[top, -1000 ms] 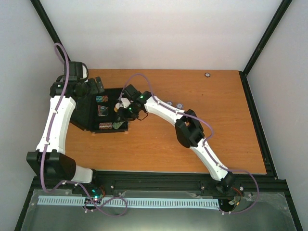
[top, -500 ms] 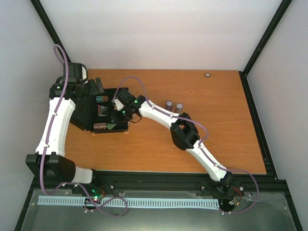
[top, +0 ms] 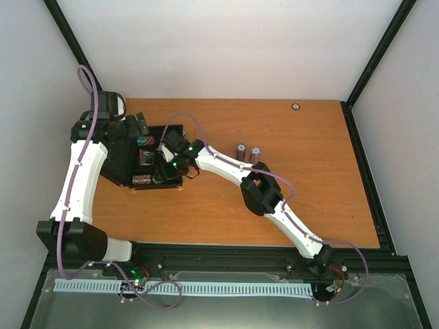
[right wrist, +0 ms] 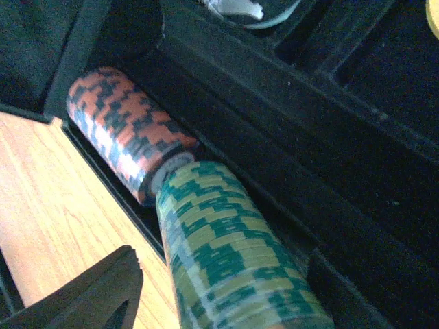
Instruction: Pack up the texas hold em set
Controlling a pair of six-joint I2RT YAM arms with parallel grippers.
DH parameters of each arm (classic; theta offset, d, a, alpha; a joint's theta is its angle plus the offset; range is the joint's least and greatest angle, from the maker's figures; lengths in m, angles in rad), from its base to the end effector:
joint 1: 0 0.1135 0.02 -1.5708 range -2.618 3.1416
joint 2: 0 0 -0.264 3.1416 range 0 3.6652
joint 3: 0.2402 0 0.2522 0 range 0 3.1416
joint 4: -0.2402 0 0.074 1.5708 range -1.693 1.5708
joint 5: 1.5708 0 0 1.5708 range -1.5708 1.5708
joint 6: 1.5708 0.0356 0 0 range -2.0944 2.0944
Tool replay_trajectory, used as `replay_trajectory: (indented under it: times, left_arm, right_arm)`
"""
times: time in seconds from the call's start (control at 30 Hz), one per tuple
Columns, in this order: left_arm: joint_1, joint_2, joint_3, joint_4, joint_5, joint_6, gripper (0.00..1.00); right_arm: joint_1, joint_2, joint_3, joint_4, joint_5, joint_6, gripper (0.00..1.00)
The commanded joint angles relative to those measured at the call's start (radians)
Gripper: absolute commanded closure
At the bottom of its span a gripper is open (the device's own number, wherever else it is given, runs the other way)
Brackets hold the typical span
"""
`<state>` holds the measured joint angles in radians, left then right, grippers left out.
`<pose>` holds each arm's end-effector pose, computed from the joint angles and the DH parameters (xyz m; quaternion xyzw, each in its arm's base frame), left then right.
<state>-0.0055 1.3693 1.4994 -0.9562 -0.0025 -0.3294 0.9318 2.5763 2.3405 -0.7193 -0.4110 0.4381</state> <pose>0.2765 -0.0014 0.3828 -0.1506 0.9192 -0.0595 0.3589 0.3206 0.4554 0.1690 -0.2879 0.8895 0.3383 0.1067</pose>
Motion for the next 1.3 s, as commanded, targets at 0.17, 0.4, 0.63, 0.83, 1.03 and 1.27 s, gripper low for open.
replay_trajectory:
  times: [0.17,0.4,0.63,0.83,1.03,1.27]
  left_arm:
    - [0.004,-0.012,0.012,0.024,0.016,-0.003,0.0]
    - [0.005,-0.01,0.017,0.02,0.007,0.001,0.0]
    - [0.005,-0.001,0.025,0.008,0.024,0.001,0.0]
    - [0.004,0.012,0.021,0.009,0.03,0.0,0.0]
    - [0.004,0.036,0.028,0.008,0.049,-0.005,0.0]
    - [0.004,0.049,0.024,0.008,0.036,-0.004,0.0]
  right_arm:
    - [0.025,-0.18,-0.062,-0.064,0.096,-0.098,0.28]
    - [0.019,-0.321,-0.13,-0.138,0.338,-0.124,0.14]
    - [-0.107,-0.364,-0.31,-0.273,0.622,-0.069,0.01]
    - [-0.227,-0.36,-0.344,-0.275,0.707,-0.111,0.0]
    - [-0.266,-0.317,-0.309,-0.264,0.777,-0.191,0.0]
    - [-0.299,-0.249,-0.291,-0.292,0.724,-0.194,0.01]
